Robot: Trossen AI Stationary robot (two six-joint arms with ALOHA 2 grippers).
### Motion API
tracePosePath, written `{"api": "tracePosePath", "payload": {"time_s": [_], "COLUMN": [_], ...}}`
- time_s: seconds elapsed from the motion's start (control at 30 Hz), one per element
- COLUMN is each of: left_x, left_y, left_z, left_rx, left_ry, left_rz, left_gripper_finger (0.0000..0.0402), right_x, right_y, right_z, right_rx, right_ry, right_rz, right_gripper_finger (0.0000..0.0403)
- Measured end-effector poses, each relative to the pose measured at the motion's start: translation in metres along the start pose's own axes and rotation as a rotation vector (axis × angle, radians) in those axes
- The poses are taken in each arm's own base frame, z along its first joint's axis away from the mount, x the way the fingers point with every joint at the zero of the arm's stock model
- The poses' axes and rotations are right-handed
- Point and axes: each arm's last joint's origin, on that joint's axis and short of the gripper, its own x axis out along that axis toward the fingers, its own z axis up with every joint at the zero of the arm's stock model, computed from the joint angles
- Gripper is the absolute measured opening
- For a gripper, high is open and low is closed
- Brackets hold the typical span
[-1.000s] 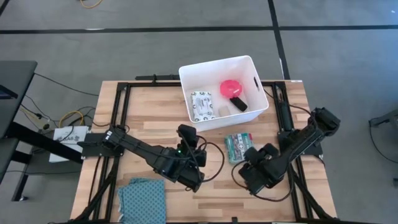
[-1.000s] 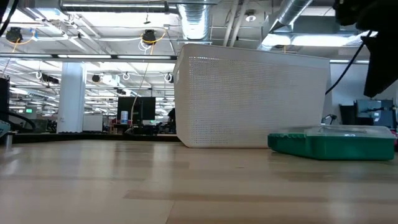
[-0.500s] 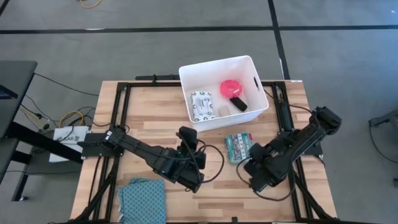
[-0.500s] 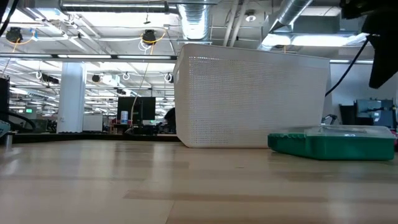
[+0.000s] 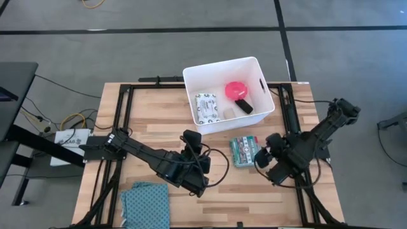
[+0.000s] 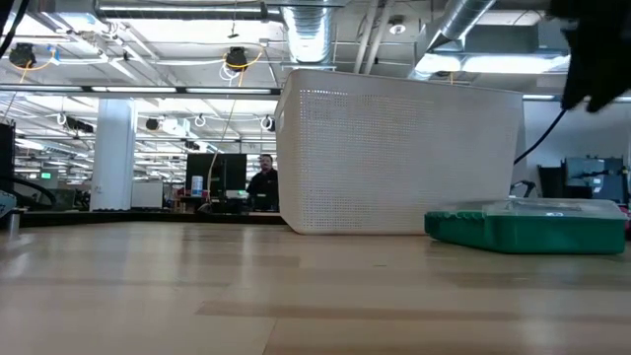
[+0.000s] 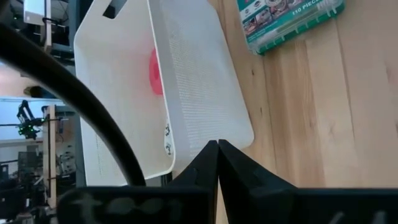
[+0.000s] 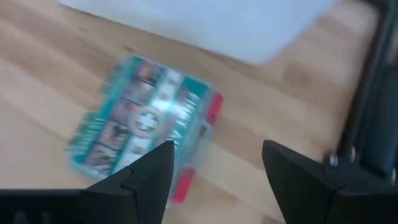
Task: Pick & place medical supplies in basket/bin
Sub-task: Put the green first aid kit into the white bin
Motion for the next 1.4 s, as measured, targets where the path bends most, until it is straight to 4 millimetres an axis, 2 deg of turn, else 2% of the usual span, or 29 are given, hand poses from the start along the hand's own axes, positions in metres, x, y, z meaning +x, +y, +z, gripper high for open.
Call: {"api": "tracePosePath", "payload": {"time_s": [0.2, 0.3, 0.67, 0.93, 1.4], "left_x": [0.000, 0.000, 0.000, 0.000, 0.000], "left_y": [0.000, 0.000, -0.001, -0.001, -0.001], "left_z": [0.000, 0.000, 0.000, 0.000, 0.000], "left_rx": [-0.013, -0.014, -0.015, -0.015, -0.030], "left_ry": [0.001, 0.001, 0.004, 0.005, 0.005], "left_rz": [-0.001, -0.004, -0.024, -0.033, -0.034], "left_gripper_finger": [0.0000, 0.0000, 0.0000, 0.0000, 0.0000], "right_x": [0.033, 0.045, 0.092, 0.100, 0.101], "right_y": [-0.006, -0.007, 0.002, 0.000, 0.001], "right_z": [-0.006, -0.005, 0.001, 0.009, 0.009], "right_rx": [0.093, 0.103, 0.086, 0.070, 0.053], "right_ry": [0.172, 0.199, 0.276, 0.345, 0.384], "right_rz": [-0.134, -0.159, -0.032, -0.036, -0.025], "right_gripper_finger": [0.0240, 0.0240, 0.0240, 0.0240, 0.0240]}}
